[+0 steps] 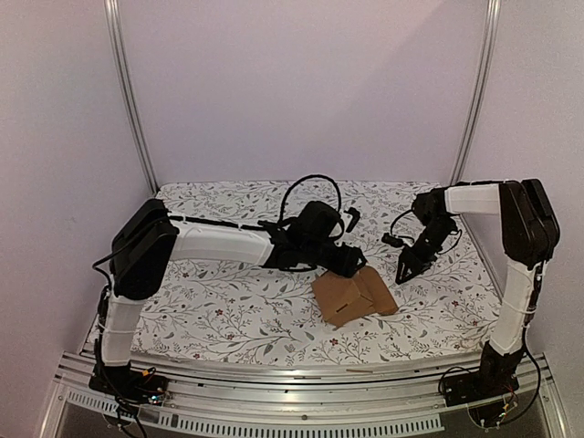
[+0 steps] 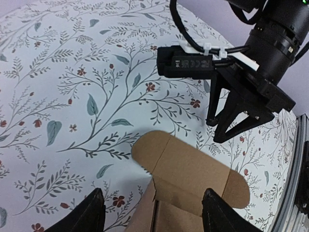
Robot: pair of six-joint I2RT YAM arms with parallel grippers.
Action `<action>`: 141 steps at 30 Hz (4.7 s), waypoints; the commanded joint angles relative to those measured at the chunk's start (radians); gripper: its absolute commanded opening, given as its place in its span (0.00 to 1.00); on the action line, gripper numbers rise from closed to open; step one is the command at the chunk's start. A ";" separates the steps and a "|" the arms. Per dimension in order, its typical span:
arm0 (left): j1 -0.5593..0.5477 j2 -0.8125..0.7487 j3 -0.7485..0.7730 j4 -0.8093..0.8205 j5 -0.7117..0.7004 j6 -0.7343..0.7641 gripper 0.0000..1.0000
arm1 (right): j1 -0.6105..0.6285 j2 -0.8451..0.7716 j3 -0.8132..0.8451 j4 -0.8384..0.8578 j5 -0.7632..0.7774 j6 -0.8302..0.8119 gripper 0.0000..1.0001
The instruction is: Fold the paper box
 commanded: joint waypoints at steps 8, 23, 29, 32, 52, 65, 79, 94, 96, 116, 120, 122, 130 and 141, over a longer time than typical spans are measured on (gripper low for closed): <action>-0.048 0.145 0.234 -0.136 0.006 0.019 0.68 | -0.071 -0.127 -0.067 -0.038 -0.024 -0.101 0.34; -0.158 0.278 0.188 0.307 -0.378 0.139 0.68 | -0.112 -0.312 -0.124 -0.061 -0.018 -0.148 0.36; -0.157 0.144 0.101 0.323 -0.410 0.197 0.68 | -0.112 -0.333 -0.138 -0.055 -0.062 -0.215 0.38; -0.163 -0.030 -0.046 0.361 -0.431 0.213 0.69 | -0.110 -0.342 -0.163 -0.043 -0.096 -0.295 0.39; -0.221 -0.921 -0.875 -0.087 -0.696 -0.249 0.68 | 0.489 -0.293 -0.255 0.027 0.172 -0.579 0.17; -0.280 -1.173 -0.993 -0.339 -0.786 -0.415 0.67 | 0.721 0.066 0.351 0.083 0.055 -0.218 0.24; -0.280 -0.722 -0.680 -0.244 -0.564 -0.107 0.70 | 0.370 -0.394 -0.142 0.168 -0.043 -0.103 0.41; -0.330 -0.454 -0.420 -0.555 -0.454 -0.385 0.55 | 0.279 -0.247 -0.133 0.208 0.146 -0.263 0.41; -0.333 -0.421 -0.404 -0.550 -0.419 -0.384 0.55 | 0.279 -0.227 -0.127 0.221 0.151 -0.267 0.41; 0.042 -0.058 -0.028 -0.241 -0.123 0.034 0.59 | 0.279 -0.248 -0.209 0.219 0.150 -0.313 0.41; 0.040 -0.059 0.007 -0.265 -0.136 0.033 0.59 | 0.279 -0.253 -0.207 0.217 0.128 -0.316 0.41; 0.034 -0.117 -0.058 -0.263 -0.189 0.007 0.60 | 0.281 -0.252 -0.209 0.216 0.118 -0.322 0.41; -0.046 -0.449 -0.425 -0.267 -0.376 -0.097 0.62 | 0.417 -0.258 -0.258 0.178 0.107 -0.370 0.38; -0.260 -0.656 -0.696 -0.291 -0.539 -0.298 0.63 | 0.505 -0.349 -0.157 0.016 -0.005 -0.418 0.41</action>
